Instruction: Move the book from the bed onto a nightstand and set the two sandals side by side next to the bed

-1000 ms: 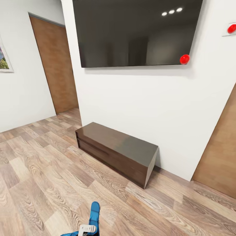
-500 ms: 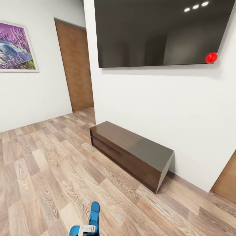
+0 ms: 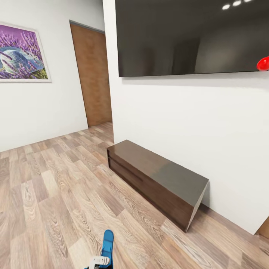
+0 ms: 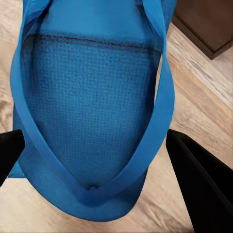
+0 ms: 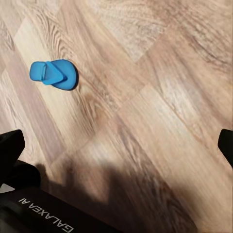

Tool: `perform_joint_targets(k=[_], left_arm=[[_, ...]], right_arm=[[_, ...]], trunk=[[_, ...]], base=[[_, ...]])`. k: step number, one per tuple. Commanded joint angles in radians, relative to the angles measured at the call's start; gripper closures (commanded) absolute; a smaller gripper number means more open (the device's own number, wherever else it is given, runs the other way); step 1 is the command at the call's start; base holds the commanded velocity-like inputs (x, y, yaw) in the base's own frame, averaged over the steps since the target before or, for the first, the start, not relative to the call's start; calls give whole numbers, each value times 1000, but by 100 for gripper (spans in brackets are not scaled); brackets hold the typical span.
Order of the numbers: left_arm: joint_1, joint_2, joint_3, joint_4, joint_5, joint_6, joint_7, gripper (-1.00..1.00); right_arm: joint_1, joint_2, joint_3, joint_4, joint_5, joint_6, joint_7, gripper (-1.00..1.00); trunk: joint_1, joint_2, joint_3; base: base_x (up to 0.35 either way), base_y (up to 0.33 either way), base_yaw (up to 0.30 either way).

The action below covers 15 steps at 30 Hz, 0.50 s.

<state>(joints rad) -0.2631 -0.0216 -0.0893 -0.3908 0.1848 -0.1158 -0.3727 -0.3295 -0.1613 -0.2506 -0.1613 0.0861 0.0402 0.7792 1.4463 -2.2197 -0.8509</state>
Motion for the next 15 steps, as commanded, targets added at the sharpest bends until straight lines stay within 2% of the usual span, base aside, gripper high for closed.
perform_joint_targets(k=[1, 6, 10, 15], left_arm=[[-1, 1, -7, 1, 10, -4, 1, 100], [-1, 0, -7, 1, 10, -4, 1, 100], [-1, 0, -7, 1, 10, -4, 1, 100], [-1, 0, -7, 1, 10, -4, 1, 100]], right_arm=[[0, 0, -9, -1, 9, 4, 6, -100], [0, 0, -9, -1, 9, 4, 5, -100], [0, 0, -9, -1, 9, 4, 7, -100], [0, 0, -9, -1, 8, 4, 9, -100]], trunk=[[0, 0, -1], [0, 0, -1], [0, 0, -1], [0, 0, -1]], base=[[317, 0, 2], [275, 0, 1], [57, 0, 24], [9, 0, 209]])
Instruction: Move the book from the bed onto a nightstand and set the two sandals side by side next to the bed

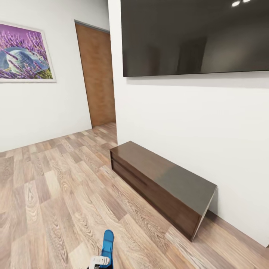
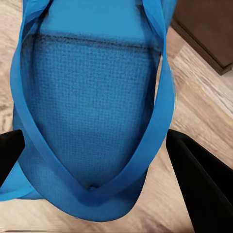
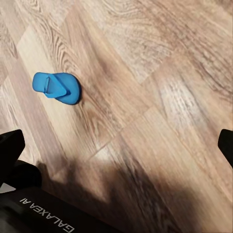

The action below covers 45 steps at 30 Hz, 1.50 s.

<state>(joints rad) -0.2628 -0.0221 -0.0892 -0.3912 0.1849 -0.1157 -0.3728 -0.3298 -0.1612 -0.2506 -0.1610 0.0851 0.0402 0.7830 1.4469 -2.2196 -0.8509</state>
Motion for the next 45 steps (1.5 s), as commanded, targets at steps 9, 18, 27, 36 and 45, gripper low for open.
perform_joint_targets(k=[9, 18, 27, 36, 45], left_arm=[[-1, 1, -7, 2, 10, -4, 2, 100], [-1, 1, -7, 2, 10, -4, 2, 100], [-1, 1, -7, 2, 10, -4, 2, 100], [-1, 1, -7, 2, 10, -4, 1, 100], [-1, 1, -7, 2, 10, -4, 2, 100]], right_arm=[[0, 0, -9, -2, 9, 4, 0, -100], [0, 0, -9, -2, 9, 4, 0, -100], [0, 0, -9, -2, 10, 4, -2, -100], [0, 0, -9, -2, 10, 4, -2, -100], [0, 0, -9, -2, 10, 4, -2, -100]], trunk=[[0, 0, -1], [0, 0, -1], [0, 0, -1], [0, 0, -1], [0, 0, -1]], base=[[1, 0, 282], [0, 0, 290], [0, 0, 291], [0, 0, 291], [0, 0, 291]])
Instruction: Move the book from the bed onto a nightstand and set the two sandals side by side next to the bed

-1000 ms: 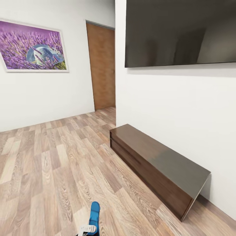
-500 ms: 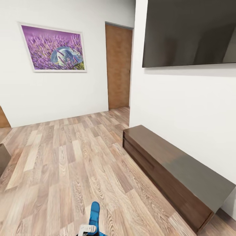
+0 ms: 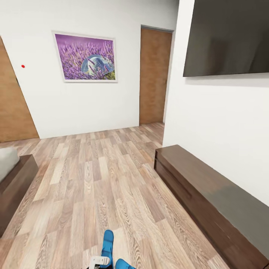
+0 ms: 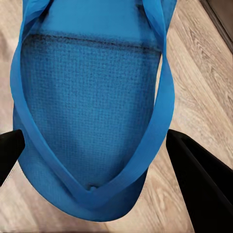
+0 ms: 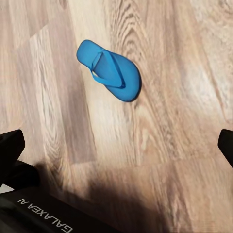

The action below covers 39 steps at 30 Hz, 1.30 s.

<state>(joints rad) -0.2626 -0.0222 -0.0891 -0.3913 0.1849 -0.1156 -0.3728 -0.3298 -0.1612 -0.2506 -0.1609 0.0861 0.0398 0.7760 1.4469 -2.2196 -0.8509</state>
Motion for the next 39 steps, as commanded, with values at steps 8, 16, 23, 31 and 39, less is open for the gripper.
perform_joint_targets(k=[8, 16, 23, 31, 39], left_arm=[[-1, 1, -8, 2, 9, -4, 2, 100], [-1, 1, -8, 2, 10, -4, 2, 100], [-1, 1, -8, 2, 9, -4, 1, 100], [-1, 1, -8, 2, 9, -4, 2, 100], [-1, 1, -8, 2, 10, -4, 2, 100]], right_arm=[[0, 0, -9, -2, 9, 5, 5, -100], [0, 0, -9, -2, 9, 5, 5, -100], [0, 0, -9, -2, 9, 4, 5, -100], [0, 0, -9, -2, 9, 5, 5, -100], [0, 0, -9, -2, 9, 5, 5, -100]], trunk=[[0, 0, -1], [0, 0, -1], [0, 0, -1], [0, 0, -1], [0, 0, -1]], base=[[0, 0, 291], [0, 0, 291], [0, 0, 291], [0, 0, 291], [0, 0, 291]])
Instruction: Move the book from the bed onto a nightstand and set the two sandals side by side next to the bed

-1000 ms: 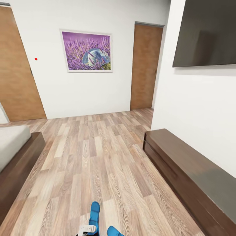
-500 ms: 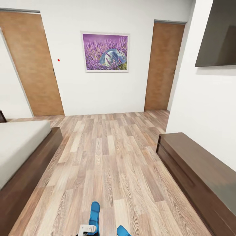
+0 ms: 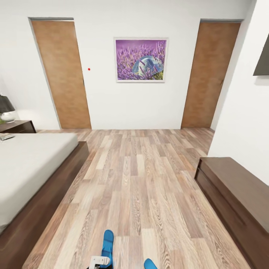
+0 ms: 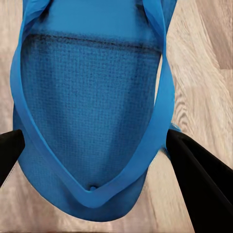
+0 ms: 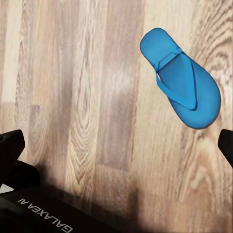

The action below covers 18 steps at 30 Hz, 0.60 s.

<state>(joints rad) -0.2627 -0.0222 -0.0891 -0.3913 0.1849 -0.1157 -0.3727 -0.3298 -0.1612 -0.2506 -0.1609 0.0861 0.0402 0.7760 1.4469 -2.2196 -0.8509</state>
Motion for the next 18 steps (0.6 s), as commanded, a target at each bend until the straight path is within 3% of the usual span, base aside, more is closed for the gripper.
perform_joint_targets(k=[1, 18], left_arm=[[-1, 1, -7, 2, 10, -4, 1, 100], [-1, 1, -7, 2, 9, -4, 0, 100]], right_arm=[[0, 0, -9, -2, 9, 4, 5, -100], [0, 0, -10, -2, 9, 4, 5, -100]], trunk=[[0, 0, -1], [0, 0, -1]], base=[[0, 0, 291], [0, 0, 291]])
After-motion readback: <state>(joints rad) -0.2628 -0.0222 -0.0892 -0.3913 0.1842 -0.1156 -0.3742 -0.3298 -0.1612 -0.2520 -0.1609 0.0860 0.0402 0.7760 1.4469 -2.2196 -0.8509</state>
